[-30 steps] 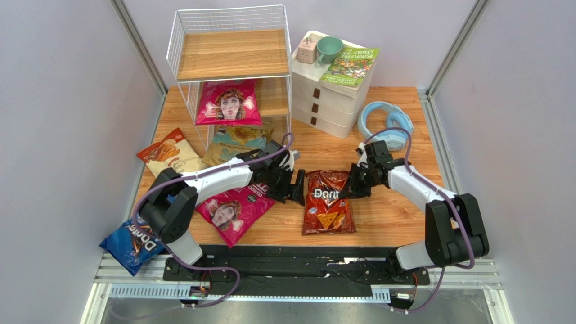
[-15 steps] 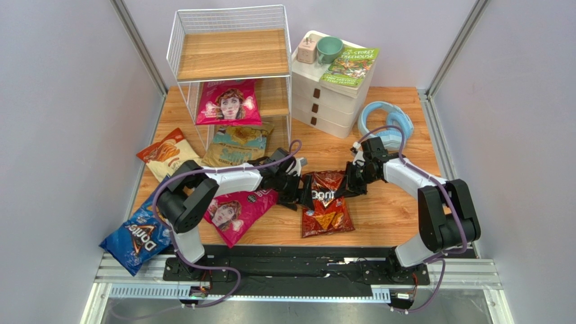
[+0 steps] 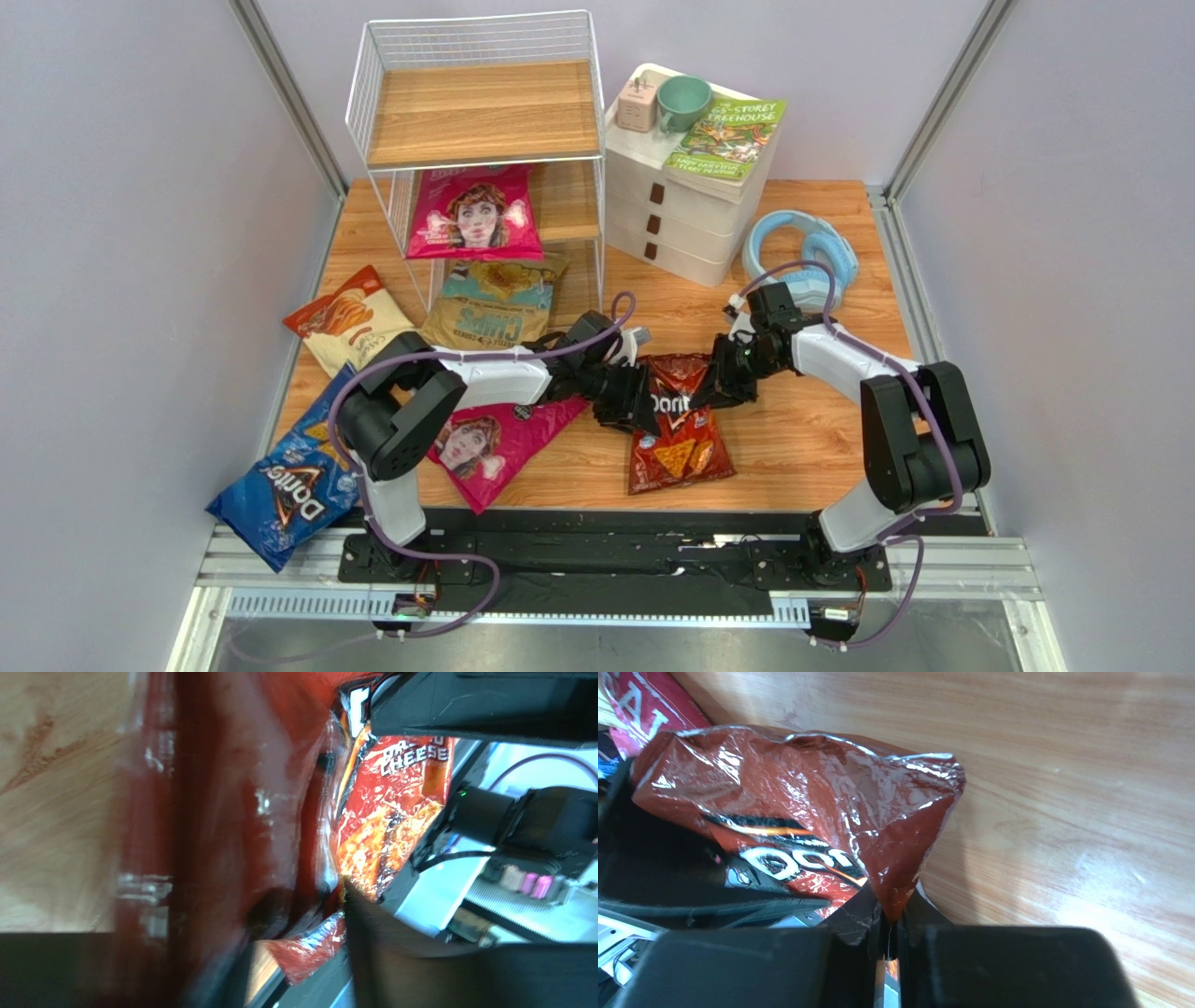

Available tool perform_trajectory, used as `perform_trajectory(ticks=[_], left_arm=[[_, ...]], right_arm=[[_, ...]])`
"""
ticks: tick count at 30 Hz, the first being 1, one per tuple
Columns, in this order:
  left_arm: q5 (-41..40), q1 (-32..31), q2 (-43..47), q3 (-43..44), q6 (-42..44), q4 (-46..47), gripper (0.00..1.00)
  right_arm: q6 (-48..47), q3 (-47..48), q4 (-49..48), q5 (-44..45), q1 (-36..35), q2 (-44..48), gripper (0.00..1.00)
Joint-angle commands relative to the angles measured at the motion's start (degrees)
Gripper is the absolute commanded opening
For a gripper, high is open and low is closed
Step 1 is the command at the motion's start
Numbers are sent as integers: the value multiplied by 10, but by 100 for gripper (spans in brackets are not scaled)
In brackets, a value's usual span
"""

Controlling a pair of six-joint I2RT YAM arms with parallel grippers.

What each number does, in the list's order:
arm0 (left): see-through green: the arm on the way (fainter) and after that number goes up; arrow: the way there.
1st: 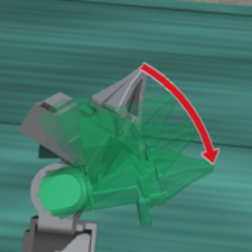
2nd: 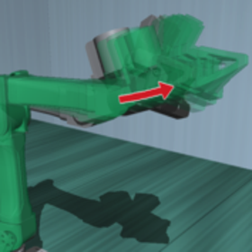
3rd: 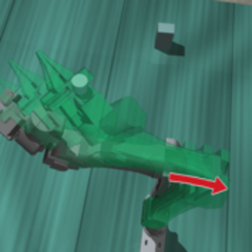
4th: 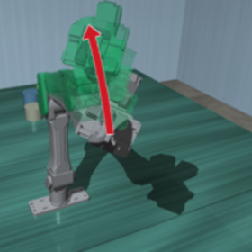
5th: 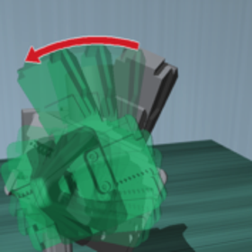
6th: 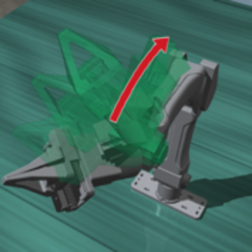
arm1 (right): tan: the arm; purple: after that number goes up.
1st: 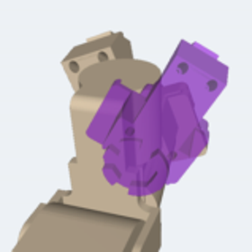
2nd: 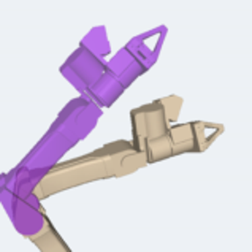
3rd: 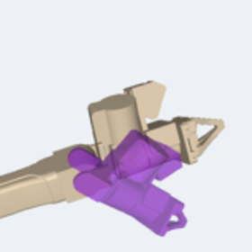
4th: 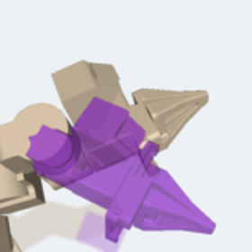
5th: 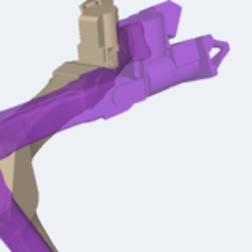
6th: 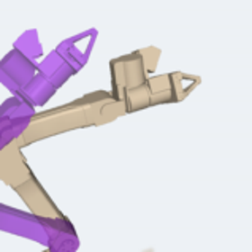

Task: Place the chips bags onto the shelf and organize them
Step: Pick up the potato chip from the center of the board.

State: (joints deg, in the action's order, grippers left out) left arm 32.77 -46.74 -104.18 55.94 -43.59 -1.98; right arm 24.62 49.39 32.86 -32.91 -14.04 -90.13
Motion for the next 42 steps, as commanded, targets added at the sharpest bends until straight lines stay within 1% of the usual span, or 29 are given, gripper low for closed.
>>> perform_trajectory(ticks=[1, 3, 4, 5, 6, 7, 9, 10, 11, 12, 13, 15, 16, 17, 18, 20, 21, 22, 24, 25, 27, 28, 32, 34, 35, 37, 38, 39, 42], left_arm=[[25, -3, 25, -11, -13, 67, 28], [28, -3, 30, -13, -14, 72, 16], [33, -3, 30, -13, -15, 72, 10], [34, -3, 32, -12, -17, 68, 7], [35, -3, 35, -12, -18, 66, 5], [35, -4, 38, -13, -18, 60, 0], [21, -1, 57, -13, -40, 34, 0], [1, 1, 68, -16, -53, 29, 0], [-14, 2, 92, -26, -76, 23, 0], [-46, 3, 104, -28, -86, 22, 0], [-64, 9, 112, -25, -97, -14, 0], [-76, 17, 122, -24, -133, -21, 0], [-77, 24, 120, -20, -145, -26, 0], [-78, 25, 113, -18, -166, -28, 0], [-83, 25, 110, -15, -175, -29, 0], [-88, 25, 101, -12, -202, -24, 0], [-93, 26, 98, -11, -211, -21, 0], [-95, 26, 92, -9, -227, -14, 0], [-102, 31, 83, -6, -249, -1, 0], [-98, 33, 72, -6, -272, 7, 0], [-95, 42, 61, -7, -298, 21, 0], [-95, 45, 53, -6, -316, 45, 0], [-102, 48, 48, 11, -329, 51, 0], [-102, 48, 50, 20, -329, 50, 0], [-102, 48, 50, 21, -329, 51, 0], [-97, 48, 51, 15, -327, 70, 0], [-93, 48, 54, 10, -328, 80, 0], [-92, 48, 56, 3, -329, 89, 0], [-85, 48, 64, -9, -330, 107, 0]], right_arm=[[15, 30, -32, -28, 1, -8, 13], [18, 35, -34, -28, 2, -7, 17], [20, 37, -36, -28, 1, -5, 28], [27, 40, -33, -23, 1, -1, 41], [32, 41, -30, -11, 1, 6, 45], [38, 41, -25, 5, 2, 21, 47], [66, 38, -12, 20, 16, 44, 51], [74, 34, 6, 28, 20, 57, 54], [81, 26, 15, 32, 25, 90, 56], [96, 18, 23, 36, 32, 108, 61], [104, 9, 34, 42, 34, 132, 62], [131, -22, 43, 50, 37, 201, 68], [141, -31, 53, 54, 37, 223, 68], [155, -52, 55, 57, 38, 265, 68], [170, -64, 57, 61, 37, 285, 73], [226, -96, 40, 51, 38, 323, 74], [244, -132, 26, 39, 36, 353, 74], [284, -151, 0, 35, 35, 368, 74], [315, -197, -29, 26, 31, 391, 75], [342, -210, -37, 22, 31, 395, 75], [366, -230, -50, 16, 24, 399, 75], [379, -239, -60, 17, 18, 399, 75], [401, -246, -65, 46, -11, 387, 75], [422, -255, -92, 57, -18, 377, 75], [450, -267, -104, 62, -27, 372, 75], [479, -281, -154, 72, -40, 364, 75], [511, -296, -169, 78, -51, 353, 75], [523, -301, -197, 81, -56, 347, 75], [538, -306, -214, 100, -73, 310, 75]])
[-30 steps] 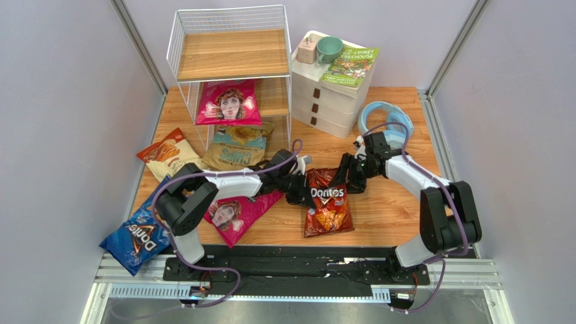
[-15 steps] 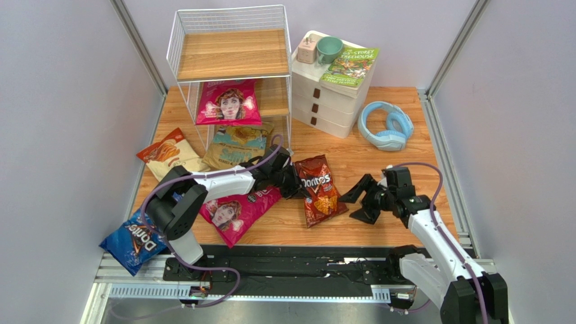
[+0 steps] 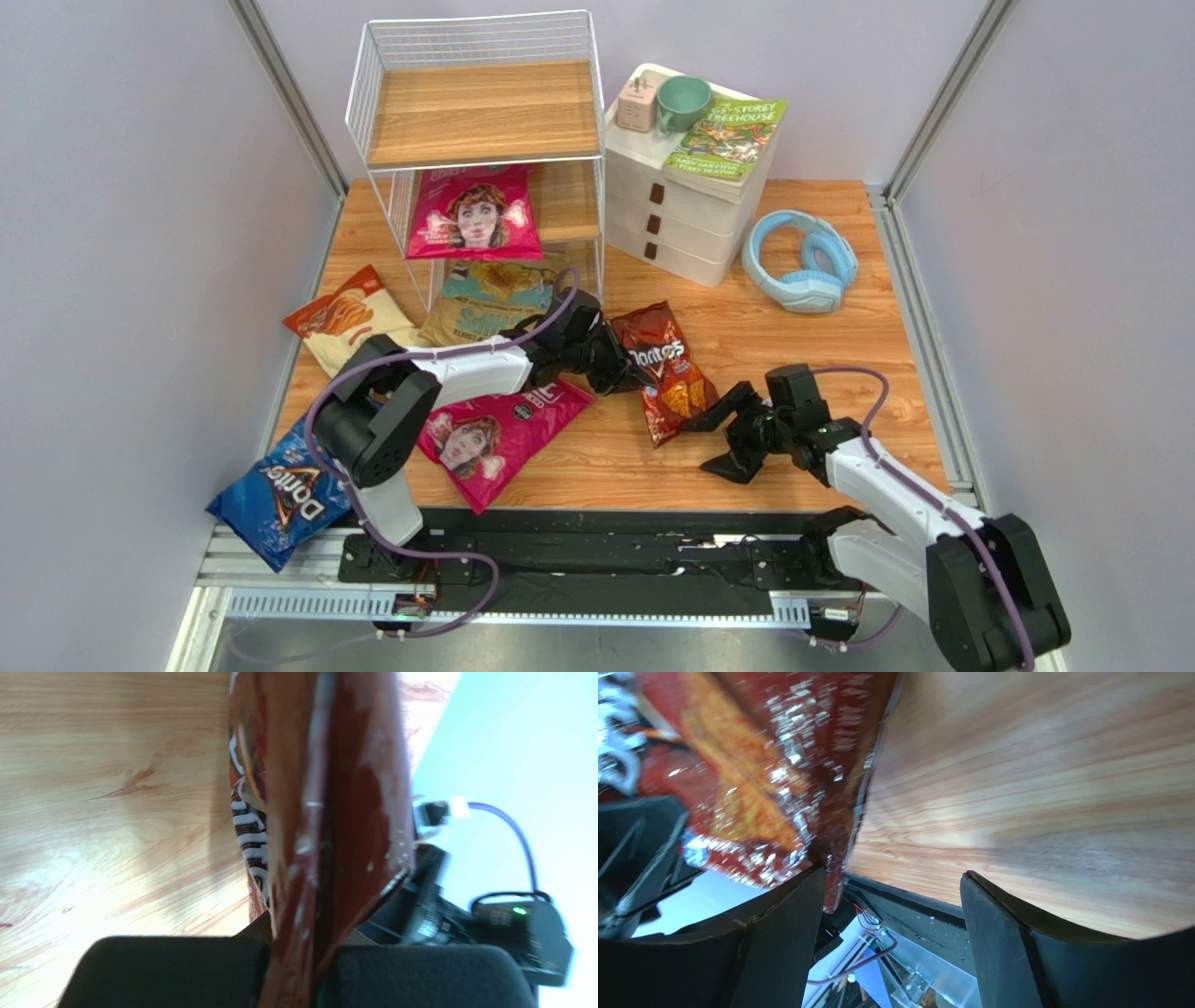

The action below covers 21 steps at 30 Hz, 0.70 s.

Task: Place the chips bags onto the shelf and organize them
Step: Pick up the potato chip from the center of the board.

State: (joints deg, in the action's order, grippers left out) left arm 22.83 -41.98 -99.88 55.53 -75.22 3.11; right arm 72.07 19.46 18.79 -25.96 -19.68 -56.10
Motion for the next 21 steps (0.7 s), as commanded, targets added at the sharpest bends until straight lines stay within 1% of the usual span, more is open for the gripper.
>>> perform_trajectory(ticks=[1, 4, 6, 8, 13, 17, 21], left_arm=[[20, 1, 23, -8, -14, 56, 0], [35, 1, 15, -13, -11, 60, 0], [41, 0, 12, -23, -12, 63, 0], [45, 1, 12, -29, -7, 59, 0], [52, 1, 9, -40, 8, 31, 0], [58, 3, -3, -38, 18, 8, 0], [53, 15, -8, -54, 10, 1, 0]], right_arm=[[62, -2, -72, 45, -19, -52, 75], [74, 8, -88, 59, -24, -85, 75], [92, 2, -125, 64, -26, -118, 75], [90, 7, -134, 65, -34, -137, 75], [110, 0, -154, 96, -50, -104, 74], [108, 10, -133, 109, -51, -84, 74], [112, 11, -103, 114, -57, -69, 74]])
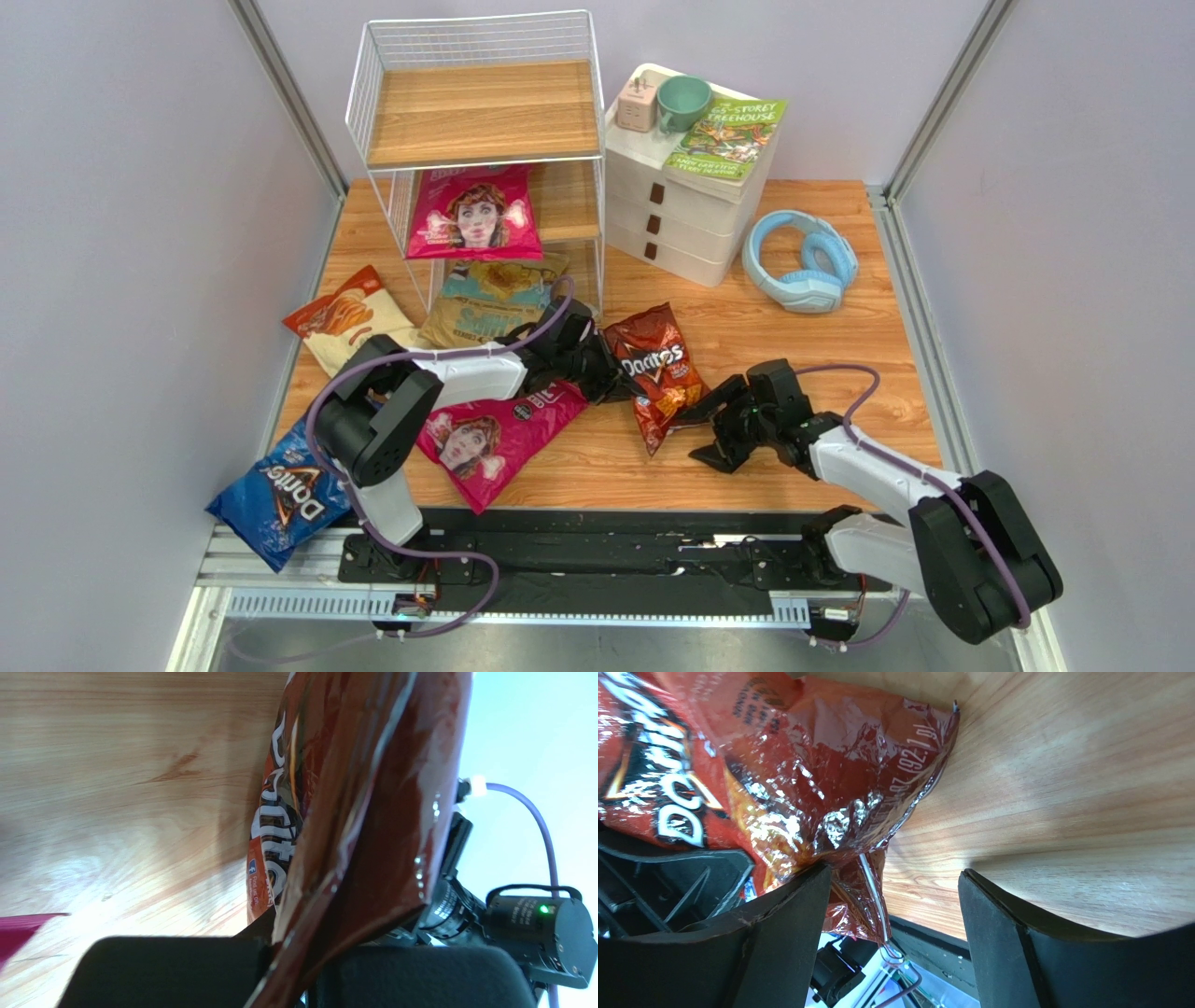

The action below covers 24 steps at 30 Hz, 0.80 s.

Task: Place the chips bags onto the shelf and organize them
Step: Pick up the potato chip from the center of the board.

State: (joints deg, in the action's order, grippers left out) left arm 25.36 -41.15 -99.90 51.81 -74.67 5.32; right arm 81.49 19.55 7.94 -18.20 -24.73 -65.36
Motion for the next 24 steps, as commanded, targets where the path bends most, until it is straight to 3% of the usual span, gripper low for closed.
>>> perform_trajectory(ticks=[1, 8, 15, 24], left_arm=[[28, 12, -8, -23, 1, -17, 0], [43, 21, -28, -53, -21, 4, 0], [50, 21, -32, -52, -14, -2, 0], [41, 30, -4, -65, 20, -30, 0]], right_arm=[[20, 10, 11, 40, -13, 32, 74], [79, -14, 24, 83, -46, 80, 72], [81, -1, -36, 61, -61, -39, 73], [86, 16, -91, 75, -86, -106, 73]])
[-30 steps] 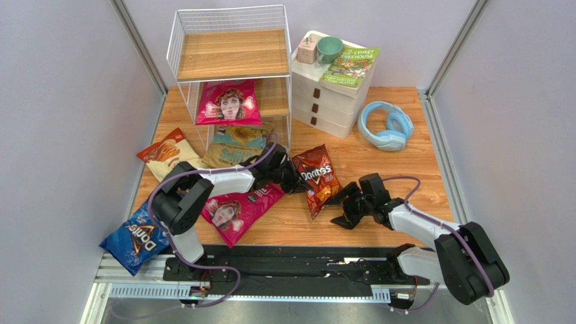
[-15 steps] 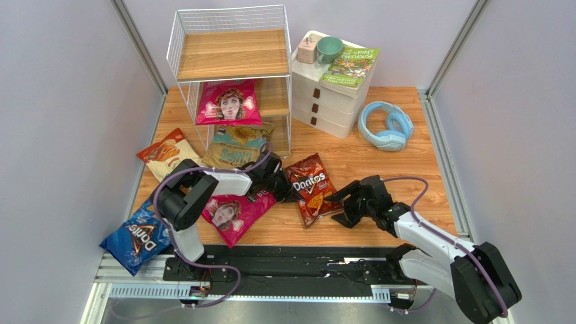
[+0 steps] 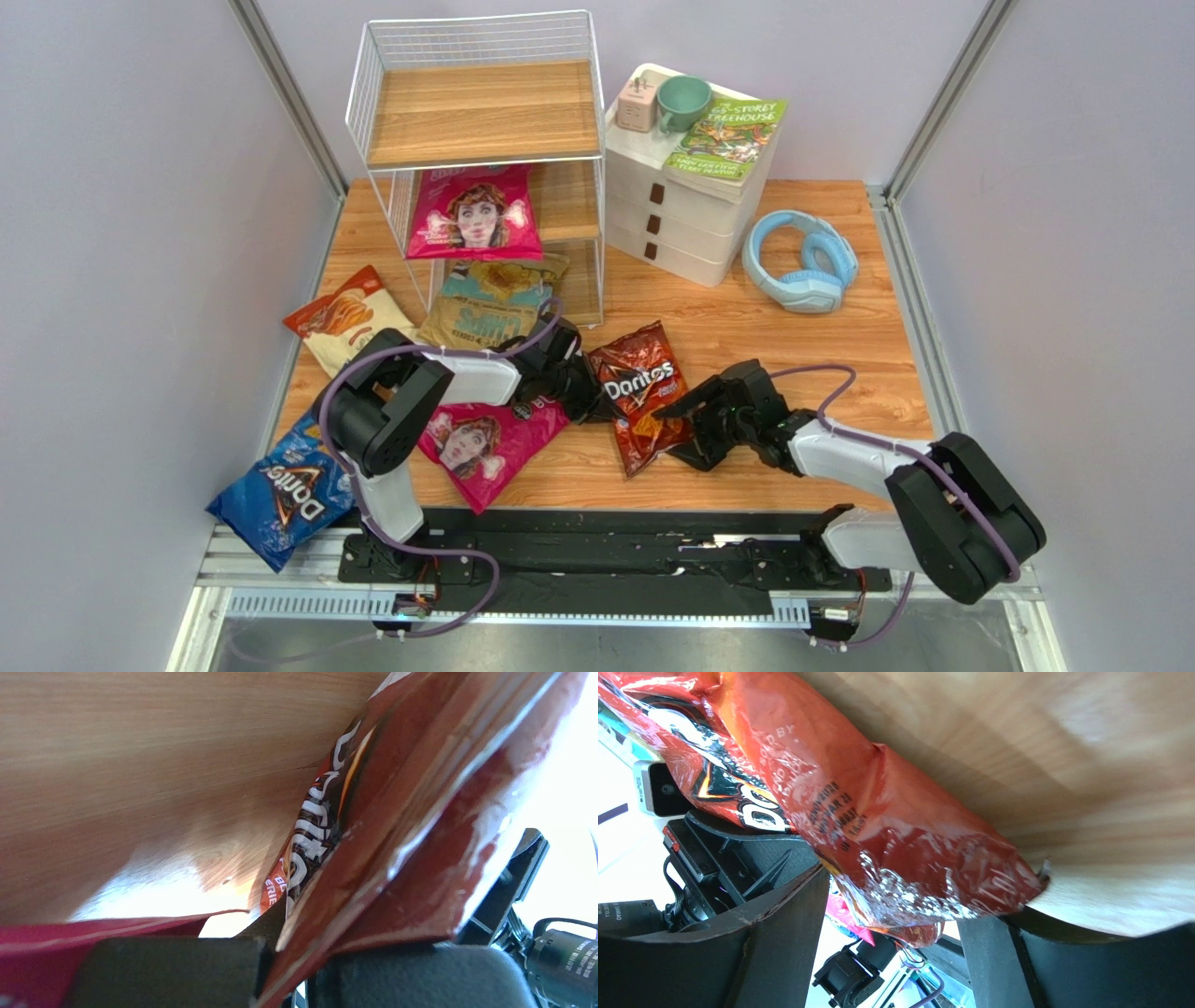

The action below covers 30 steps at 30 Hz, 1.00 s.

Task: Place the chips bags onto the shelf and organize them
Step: Pick up the potato chip from the center of the board.

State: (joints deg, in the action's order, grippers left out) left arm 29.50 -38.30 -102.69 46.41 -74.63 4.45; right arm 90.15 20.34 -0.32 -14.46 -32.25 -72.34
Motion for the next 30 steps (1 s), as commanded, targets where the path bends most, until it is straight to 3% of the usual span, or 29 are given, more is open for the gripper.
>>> perform_trajectory(ticks=[1, 6, 8, 9, 12, 17, 18, 20, 21, 23, 30], left_arm=[[-2, 2, 25, -5, 25, -34, 0], [-13, 2, 26, 19, 53, -75, 0], [-13, 3, 26, 22, 54, -78, 0], [-13, 3, 26, 21, 54, -78, 0], [-13, 4, 29, 27, 61, -91, 0], [-31, 6, 57, 71, 112, -152, 2], [-43, 6, 64, 94, 125, -188, 16], [-63, 6, 94, 115, 164, -225, 33], [-86, 6, 107, 125, 176, -264, 51], [-108, 6, 148, 148, 207, -296, 65], [-221, 7, 292, 201, 267, -434, 69]], right_arm=[[-3, 14, -6, 30, -13, -51, 72], [-19, 25, 1, 8, -26, -79, 66], [-23, 28, 28, 7, -31, -78, 55], [-29, 30, 30, 7, -32, -76, 42], [-49, 42, 65, 2, -32, -56, 21], [-106, 78, 192, 22, -32, 11, 0], [-116, 89, 212, 27, -32, 41, 0], [-134, 95, 256, 37, -30, 68, 0], [-139, 97, 265, 37, -26, 82, 0], [-154, 101, 285, 32, -21, 115, 0], [-265, 186, 338, -16, -14, 113, 0]])
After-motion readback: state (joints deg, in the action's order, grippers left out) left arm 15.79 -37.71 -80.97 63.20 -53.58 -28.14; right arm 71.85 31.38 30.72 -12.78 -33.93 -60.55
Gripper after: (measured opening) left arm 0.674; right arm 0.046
